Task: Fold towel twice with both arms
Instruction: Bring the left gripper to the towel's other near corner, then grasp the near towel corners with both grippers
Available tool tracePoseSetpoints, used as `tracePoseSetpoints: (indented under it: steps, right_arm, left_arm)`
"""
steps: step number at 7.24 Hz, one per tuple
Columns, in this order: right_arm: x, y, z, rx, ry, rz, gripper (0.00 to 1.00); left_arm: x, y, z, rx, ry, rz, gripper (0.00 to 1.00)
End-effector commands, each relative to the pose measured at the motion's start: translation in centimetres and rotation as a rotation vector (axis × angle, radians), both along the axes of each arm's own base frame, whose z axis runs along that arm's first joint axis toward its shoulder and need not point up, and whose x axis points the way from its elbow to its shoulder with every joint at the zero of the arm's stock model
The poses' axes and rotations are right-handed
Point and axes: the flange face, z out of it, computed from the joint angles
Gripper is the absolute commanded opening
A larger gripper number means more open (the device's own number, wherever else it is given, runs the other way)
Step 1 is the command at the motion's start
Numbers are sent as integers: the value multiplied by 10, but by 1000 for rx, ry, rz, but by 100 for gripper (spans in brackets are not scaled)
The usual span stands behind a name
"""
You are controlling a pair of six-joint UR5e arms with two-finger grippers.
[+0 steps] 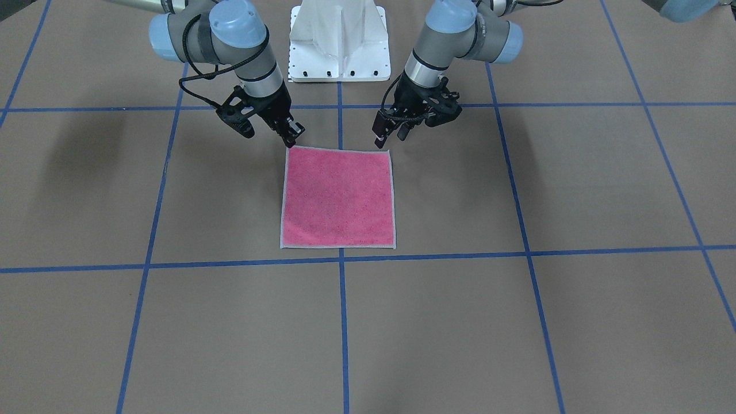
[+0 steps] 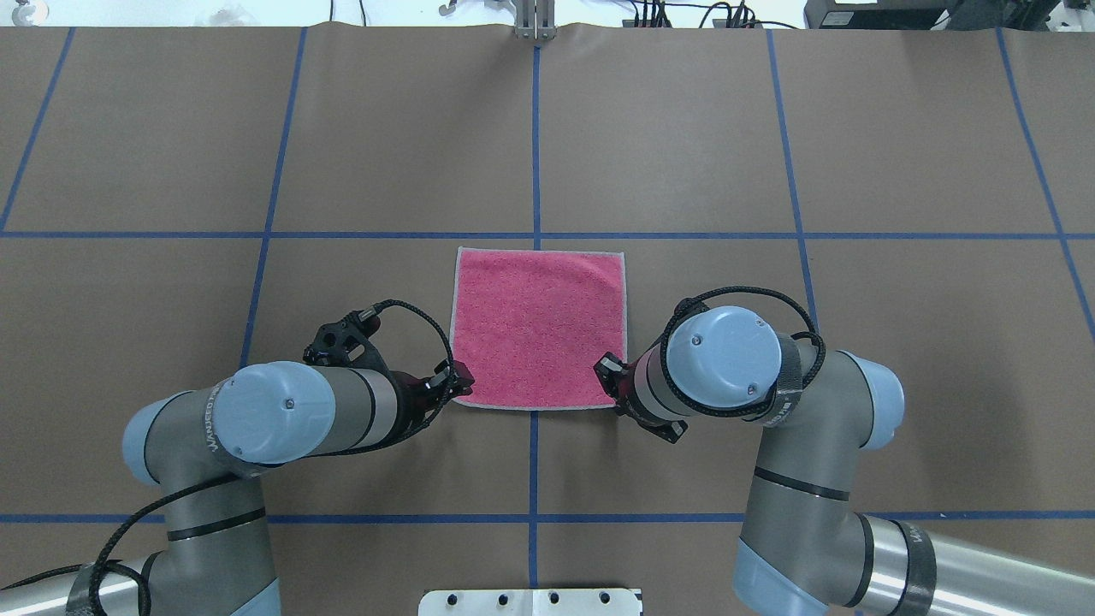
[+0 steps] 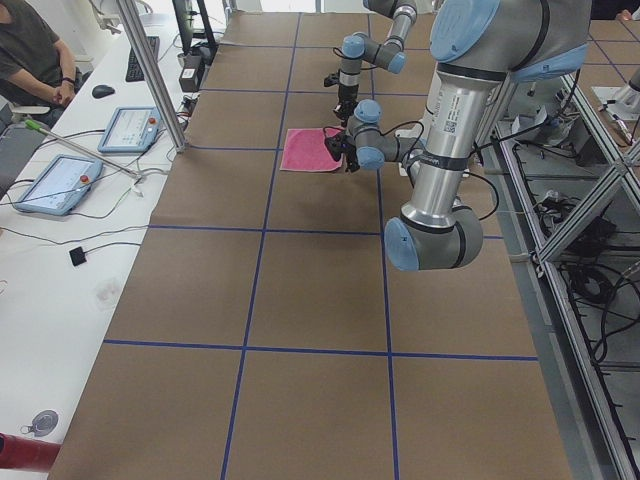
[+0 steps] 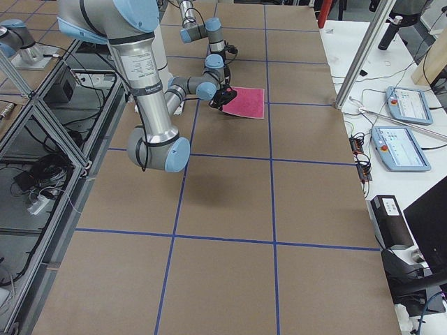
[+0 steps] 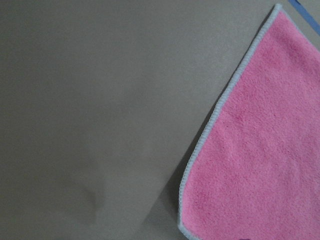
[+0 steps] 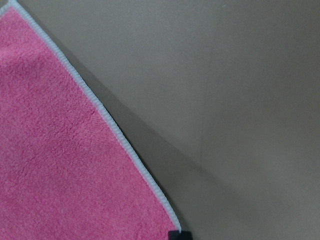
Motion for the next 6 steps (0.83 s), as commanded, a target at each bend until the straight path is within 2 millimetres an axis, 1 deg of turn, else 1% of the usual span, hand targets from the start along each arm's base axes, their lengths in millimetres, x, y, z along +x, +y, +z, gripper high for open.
tracePoseSetpoints:
  steps: [1, 2, 3, 4, 6]
  right_arm:
    - [0, -1, 0, 0, 0, 0, 0]
    - [1, -1, 1, -1, 1, 0, 0]
    - [1, -1, 1, -1, 1, 0, 0]
    - [1, 0, 1, -2, 1, -1, 0]
    - [1, -1, 2, -2, 2, 1, 0]
  left_arm:
    - [6, -2, 9, -6, -19, -2, 58]
    - [7, -2, 11, -3, -25, 2, 53]
    - [8, -2, 11, -1, -27, 3, 53]
    - [9, -3, 8, 1, -23, 4, 53]
    - [10, -3, 4, 5, -17, 5, 46]
